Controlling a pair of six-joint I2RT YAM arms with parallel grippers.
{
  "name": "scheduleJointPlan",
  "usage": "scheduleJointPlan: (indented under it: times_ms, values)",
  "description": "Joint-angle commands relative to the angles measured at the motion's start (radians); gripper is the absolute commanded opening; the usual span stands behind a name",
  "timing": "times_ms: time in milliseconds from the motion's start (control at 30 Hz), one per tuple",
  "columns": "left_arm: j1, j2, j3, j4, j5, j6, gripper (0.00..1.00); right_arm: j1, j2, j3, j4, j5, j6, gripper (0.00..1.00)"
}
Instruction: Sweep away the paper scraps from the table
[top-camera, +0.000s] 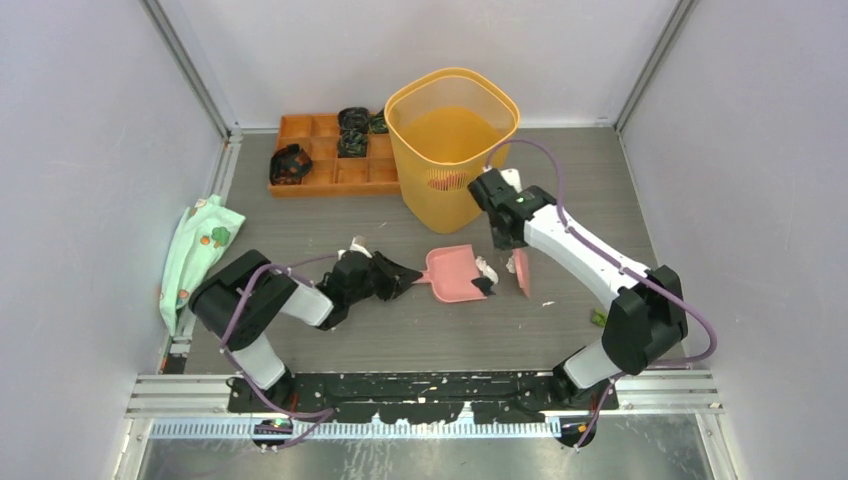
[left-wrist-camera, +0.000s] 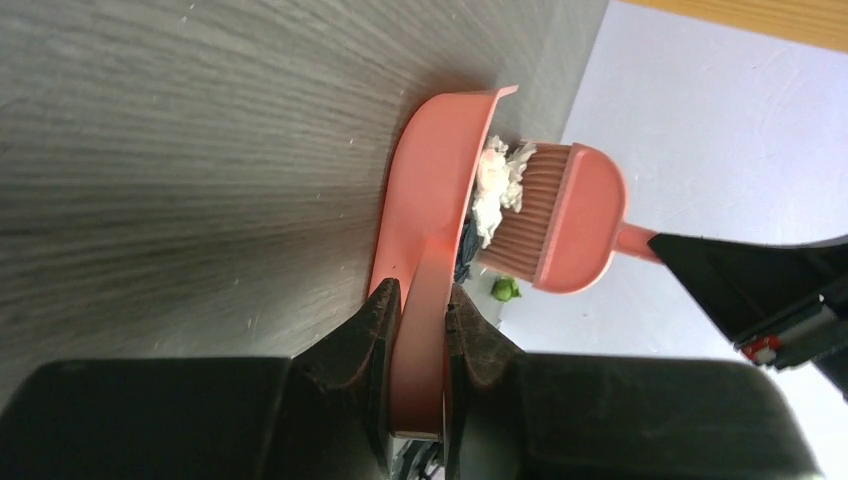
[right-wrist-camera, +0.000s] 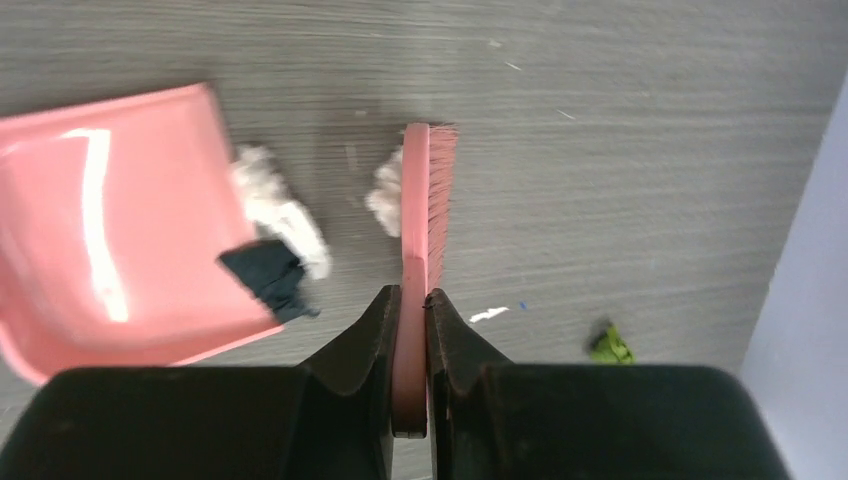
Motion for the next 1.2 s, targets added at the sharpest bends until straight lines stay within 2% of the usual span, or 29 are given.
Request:
scheduleJointPlan:
  times_ms: [0,267,367,467,567,700,767,967,1067,1167]
  values:
    - [0.004,0.128,-0.027,-0.062,-0.134,-0.003,0.01,0.128,0.005,-0.015,0.123,-0.030,0.000,0.01]
    - [0.003,0.177,-0.010,-0.042,-0.066,0.012,0.01,0.316,0.057,0.051,0.122,-0.004,0.060,0.01]
    - [0.002,0.181,-0.005,-0.014,-0.014,0.023,0.00,0.356,0.054,0.097,0.071,0.073,0.075,0.01]
    - [0.001,0.206,0.009,0.047,0.063,0.028,0.01,0.359,-0.009,0.096,0.077,0.076,0.080,0.01]
    - [-0.010,0.270,0.001,0.224,0.105,-0.018,0.00,0.357,-0.066,0.104,0.070,0.092,0.093,0.01]
    - [-0.022,0.442,-0.004,0.573,0.148,-0.135,0.01,0.359,-0.110,0.155,-0.065,0.243,0.140,0.01]
    - [-0.028,0.491,0.018,0.643,0.179,-0.172,0.01,0.359,-0.128,0.183,-0.134,0.293,0.155,0.01]
    - [-0.062,0.436,0.060,0.644,0.170,-0.145,0.01,0.357,-0.205,0.208,-0.298,0.391,0.254,0.01]
    - [-0.069,0.363,0.070,0.645,0.160,-0.169,0.00,0.335,-0.246,0.212,-0.393,0.452,0.314,0.01]
    - [-0.071,0.294,0.091,0.645,0.150,-0.229,0.01,0.272,-0.303,0.193,-0.413,0.456,0.316,0.00]
